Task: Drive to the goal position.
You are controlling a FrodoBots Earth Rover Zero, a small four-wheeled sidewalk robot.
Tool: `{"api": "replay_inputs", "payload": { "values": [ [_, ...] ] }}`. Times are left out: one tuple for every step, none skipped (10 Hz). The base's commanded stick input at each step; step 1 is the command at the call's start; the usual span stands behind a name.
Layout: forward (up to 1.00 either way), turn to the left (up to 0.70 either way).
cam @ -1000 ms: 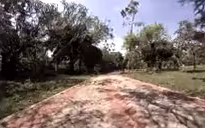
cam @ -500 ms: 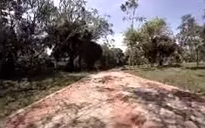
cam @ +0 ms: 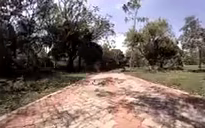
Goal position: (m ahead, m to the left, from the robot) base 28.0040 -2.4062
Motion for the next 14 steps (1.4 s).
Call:
{"api": "replay_inputs", "payload": {
  "values": [
    [0.70,0.00],
    [0.70,0.00],
    [0.70,0.00],
    [0.70,-0.04],
    [0.70,-0.23],
    [0.70,-0.35],
    [0.70,-0.35],
    [0.70,0.00],
    [0.70,0.00],
    [0.70,0.00],
    [0.70,0.00],
    [0.70,0.00],
    [0.70,0.00],
    [0.70,0.00]
  ]
}}
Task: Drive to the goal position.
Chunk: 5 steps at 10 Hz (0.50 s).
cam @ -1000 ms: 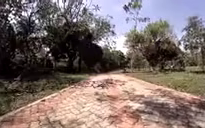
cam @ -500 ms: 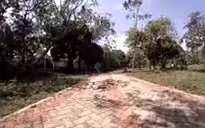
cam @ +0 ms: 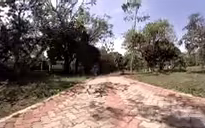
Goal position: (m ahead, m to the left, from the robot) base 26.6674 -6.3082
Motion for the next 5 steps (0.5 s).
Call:
{"api": "replay_inputs", "payload": {
  "values": [
    [0.70,0.00],
    [0.70,0.00],
    [0.70,0.00],
    [0.70,0.00],
    [0.70,0.00]
  ]
}}
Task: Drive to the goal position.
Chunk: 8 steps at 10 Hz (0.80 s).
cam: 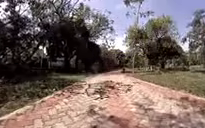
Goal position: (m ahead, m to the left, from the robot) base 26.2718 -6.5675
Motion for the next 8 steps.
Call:
{"api": "replay_inputs", "payload": {
  "values": [
    [0.70,0.00],
    [0.70,0.00],
    [0.70,0.00],
    [0.70,0.00],
    [0.70,-0.07],
    [0.70,-0.25],
    [0.70,-0.35],
    [0.70,-0.35]
  ]
}}
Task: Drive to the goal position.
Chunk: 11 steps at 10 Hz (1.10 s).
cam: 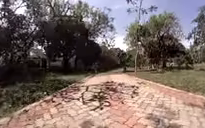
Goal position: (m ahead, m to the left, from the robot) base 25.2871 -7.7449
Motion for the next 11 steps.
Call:
{"api": "replay_inputs", "payload": {
  "values": [
    [0.70,0.00],
    [0.70,0.00],
    [0.70,0.00],
    [0.70,0.00],
    [0.70,0.00],
    [0.70,0.00],
    [0.70,0.00],
    [0.70,0.00],
    [0.70,0.00],
    [0.70,0.00],
    [0.70,0.00]
  ]
}}
